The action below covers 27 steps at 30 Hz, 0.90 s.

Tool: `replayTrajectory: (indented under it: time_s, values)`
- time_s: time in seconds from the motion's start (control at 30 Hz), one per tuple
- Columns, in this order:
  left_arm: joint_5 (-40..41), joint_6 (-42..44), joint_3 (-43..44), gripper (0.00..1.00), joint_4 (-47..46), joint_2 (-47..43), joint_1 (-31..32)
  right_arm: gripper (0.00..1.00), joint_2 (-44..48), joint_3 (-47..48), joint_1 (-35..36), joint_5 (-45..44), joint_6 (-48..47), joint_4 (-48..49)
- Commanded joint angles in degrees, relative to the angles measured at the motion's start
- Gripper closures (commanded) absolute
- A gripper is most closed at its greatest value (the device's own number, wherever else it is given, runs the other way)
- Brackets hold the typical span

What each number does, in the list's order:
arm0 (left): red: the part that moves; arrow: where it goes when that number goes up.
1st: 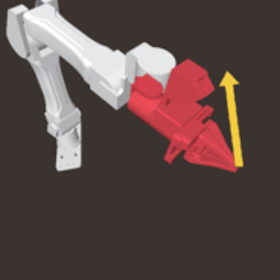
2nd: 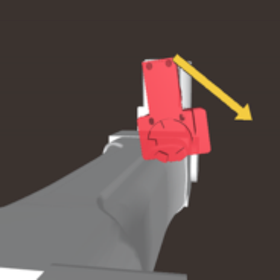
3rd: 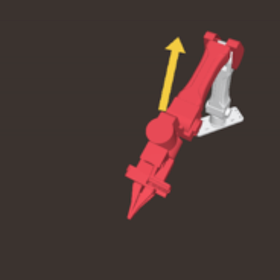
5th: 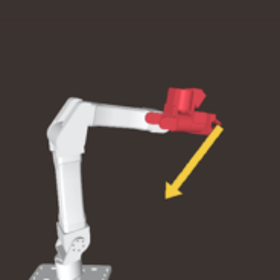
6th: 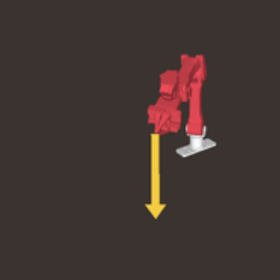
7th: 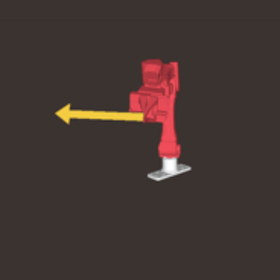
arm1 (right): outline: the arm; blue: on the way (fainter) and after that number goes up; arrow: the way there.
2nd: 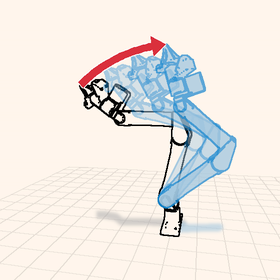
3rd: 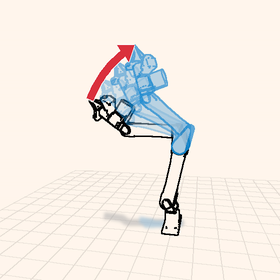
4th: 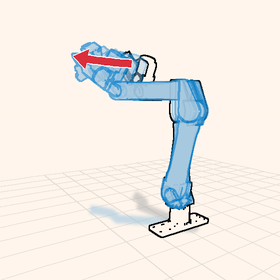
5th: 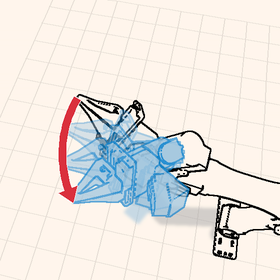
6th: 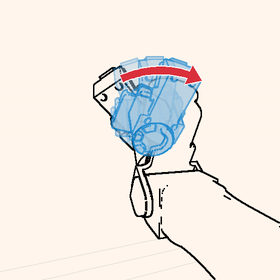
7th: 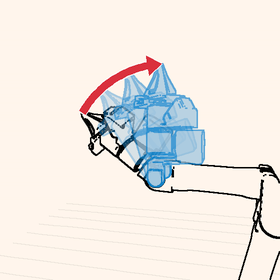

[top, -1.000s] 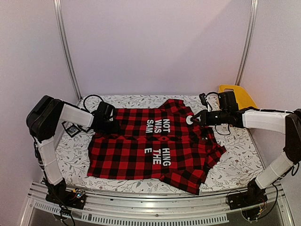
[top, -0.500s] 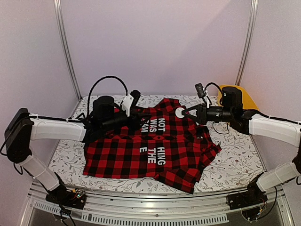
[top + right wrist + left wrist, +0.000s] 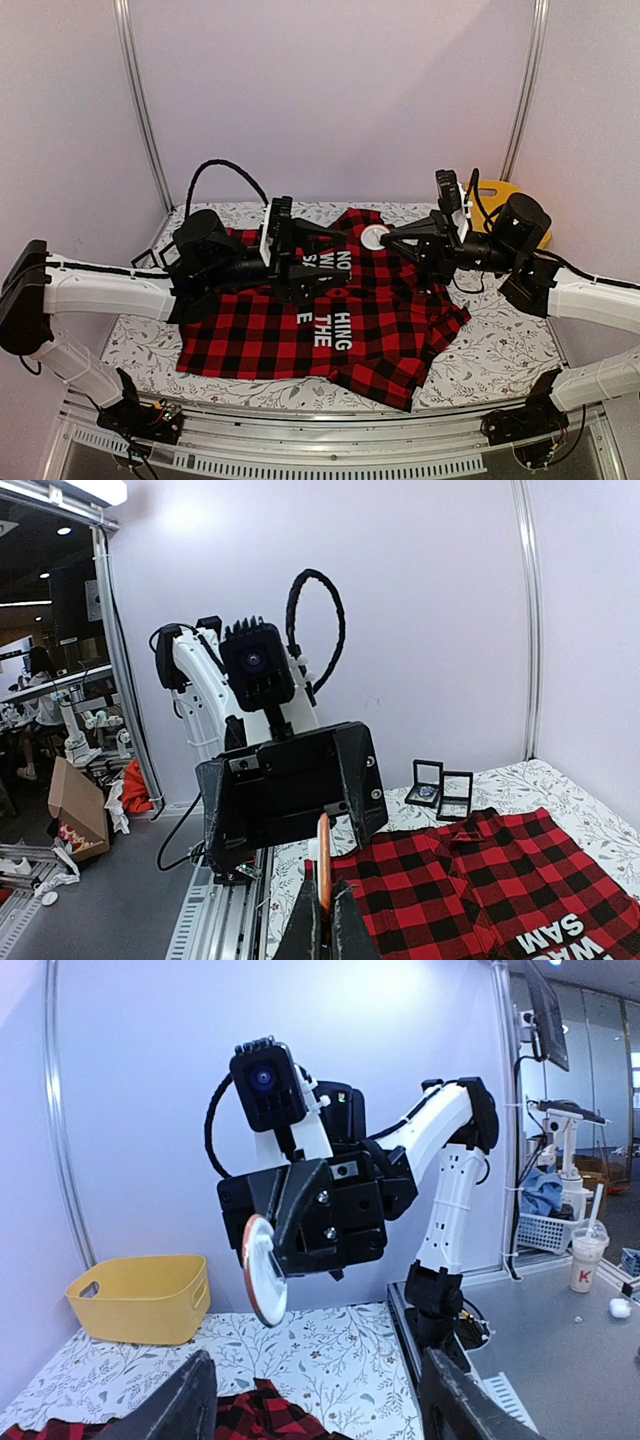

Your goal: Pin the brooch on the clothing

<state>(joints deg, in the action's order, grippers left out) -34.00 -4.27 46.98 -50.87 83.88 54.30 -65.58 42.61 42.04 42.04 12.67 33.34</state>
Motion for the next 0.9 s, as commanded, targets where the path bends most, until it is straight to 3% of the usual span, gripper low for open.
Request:
replayTrajectory:
  time_s: [0.0,0.27,0.37,0.87]
  values:
    - [0.1,-3.6,1.5,0.35,-3.0,0.3,2.0,1.0,1.2,-0.8,2.7,-0.6,-2.7,4.1]
    - [1.5,-6.1,4.6,0.7,-2.0,2.4,3.8,1.0,2.0,-1.5,4.6,-2.1,-3.3,4.3]
    - [1.5,-5.5,4.6,0.77,-1.7,2.6,4.4,1.0,2.6,-2.0,4.8,-2.5,-3.3,4.2]
    - [2.9,-5.2,6.9,0.8,1.1,3.9,5.8,1.0,3.3,-2.7,5.3,-2.9,-4.0,3.5]
